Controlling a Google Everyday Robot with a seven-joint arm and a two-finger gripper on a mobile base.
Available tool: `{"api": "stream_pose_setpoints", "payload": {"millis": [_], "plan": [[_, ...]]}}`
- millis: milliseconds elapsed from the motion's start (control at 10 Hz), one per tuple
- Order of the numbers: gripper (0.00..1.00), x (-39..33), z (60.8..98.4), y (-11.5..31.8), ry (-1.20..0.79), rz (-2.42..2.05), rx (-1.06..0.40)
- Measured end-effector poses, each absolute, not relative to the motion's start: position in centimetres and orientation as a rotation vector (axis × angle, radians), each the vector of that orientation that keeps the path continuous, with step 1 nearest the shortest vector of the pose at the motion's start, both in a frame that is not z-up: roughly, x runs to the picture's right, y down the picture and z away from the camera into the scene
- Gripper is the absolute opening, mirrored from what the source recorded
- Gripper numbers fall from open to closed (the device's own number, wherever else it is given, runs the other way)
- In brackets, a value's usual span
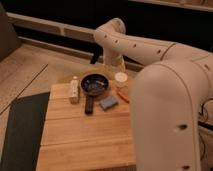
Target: Move the arm in a circular motion
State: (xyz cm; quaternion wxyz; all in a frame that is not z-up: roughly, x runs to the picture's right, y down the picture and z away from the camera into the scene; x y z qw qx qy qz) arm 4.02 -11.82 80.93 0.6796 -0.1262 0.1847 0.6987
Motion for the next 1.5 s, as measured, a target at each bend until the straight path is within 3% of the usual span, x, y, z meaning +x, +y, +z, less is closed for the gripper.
{"api": "stream_pose_setpoints", "payload": {"millis": [300,600,1000,1500], "plan": [[0.65,-2.2,83.0,-13.9,0.277,1.386,-0.379],[0.65,-10.9,81.9,-13.3,0.157,1.190,-0.502],[0.65,-19.2,76.0,-7.4,0.057,1.021,-0.640],[0.65,-17.8,71.0,-0.3,0.109,1.024,-0.629]]}}
